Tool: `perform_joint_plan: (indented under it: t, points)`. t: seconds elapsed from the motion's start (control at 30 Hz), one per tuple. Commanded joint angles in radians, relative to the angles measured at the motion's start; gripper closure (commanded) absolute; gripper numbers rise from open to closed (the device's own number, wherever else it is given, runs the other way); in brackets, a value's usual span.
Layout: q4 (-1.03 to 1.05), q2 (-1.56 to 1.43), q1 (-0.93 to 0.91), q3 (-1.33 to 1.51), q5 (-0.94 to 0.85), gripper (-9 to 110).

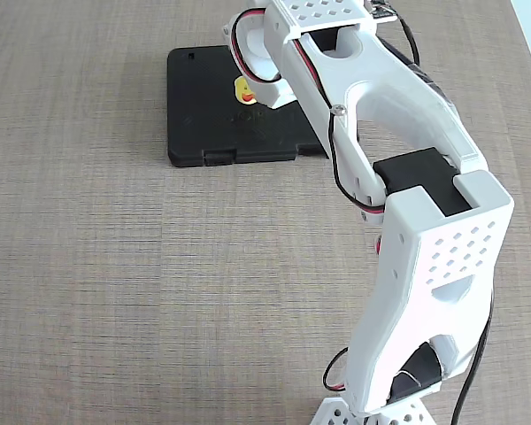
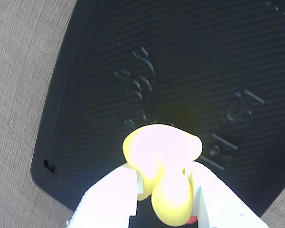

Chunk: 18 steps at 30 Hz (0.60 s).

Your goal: Grasp a duck and put it on the black surface.

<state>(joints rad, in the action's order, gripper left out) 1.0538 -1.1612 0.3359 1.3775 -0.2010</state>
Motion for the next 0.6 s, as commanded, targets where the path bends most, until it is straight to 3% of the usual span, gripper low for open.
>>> perform_joint_plan:
  t: [0.0, 0.3, 0.57]
  points:
    - [-0.009, -0.005, -0.025, -0.060, 0.008, 96]
    - [-0.009, 0.005, -0.040, -0.063, 0.002, 95]
    - [-0.009, 0.006, -0.041, -0.063, 0.006, 81]
